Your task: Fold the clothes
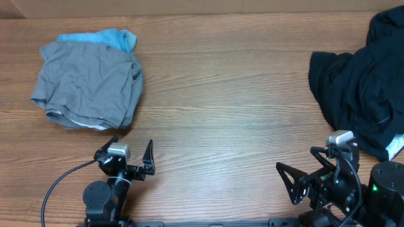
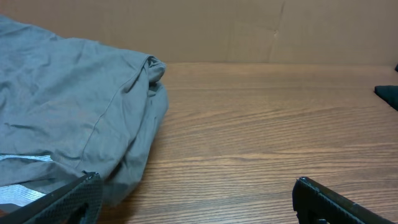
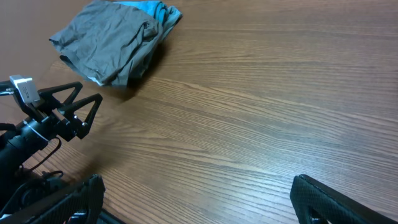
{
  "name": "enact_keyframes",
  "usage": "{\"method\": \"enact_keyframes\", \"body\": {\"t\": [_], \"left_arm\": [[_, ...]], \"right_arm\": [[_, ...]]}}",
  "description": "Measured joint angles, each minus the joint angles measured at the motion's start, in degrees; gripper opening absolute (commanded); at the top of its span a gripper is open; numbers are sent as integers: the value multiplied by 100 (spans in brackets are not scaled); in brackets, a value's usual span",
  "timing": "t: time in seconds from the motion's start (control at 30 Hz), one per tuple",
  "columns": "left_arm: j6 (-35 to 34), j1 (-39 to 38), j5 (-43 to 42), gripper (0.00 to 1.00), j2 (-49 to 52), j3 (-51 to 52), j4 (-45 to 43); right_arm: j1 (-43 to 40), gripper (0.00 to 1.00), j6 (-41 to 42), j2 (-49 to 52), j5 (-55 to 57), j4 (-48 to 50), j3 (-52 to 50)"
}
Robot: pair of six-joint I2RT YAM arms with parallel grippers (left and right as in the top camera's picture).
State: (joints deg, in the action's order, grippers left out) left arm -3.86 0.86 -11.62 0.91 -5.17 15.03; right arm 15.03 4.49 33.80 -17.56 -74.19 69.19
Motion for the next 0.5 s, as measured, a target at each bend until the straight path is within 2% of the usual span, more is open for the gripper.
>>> {"method": "enact_keyframes", "body": {"t": [0.33,0.5], "left_arm": [[0,0,0,100,0,2,0],[0,0,0,100,0,2,0]], "right_arm": [[0,100,0,0,0,0,0],[0,100,-221,0,564,-361,-7]]}}
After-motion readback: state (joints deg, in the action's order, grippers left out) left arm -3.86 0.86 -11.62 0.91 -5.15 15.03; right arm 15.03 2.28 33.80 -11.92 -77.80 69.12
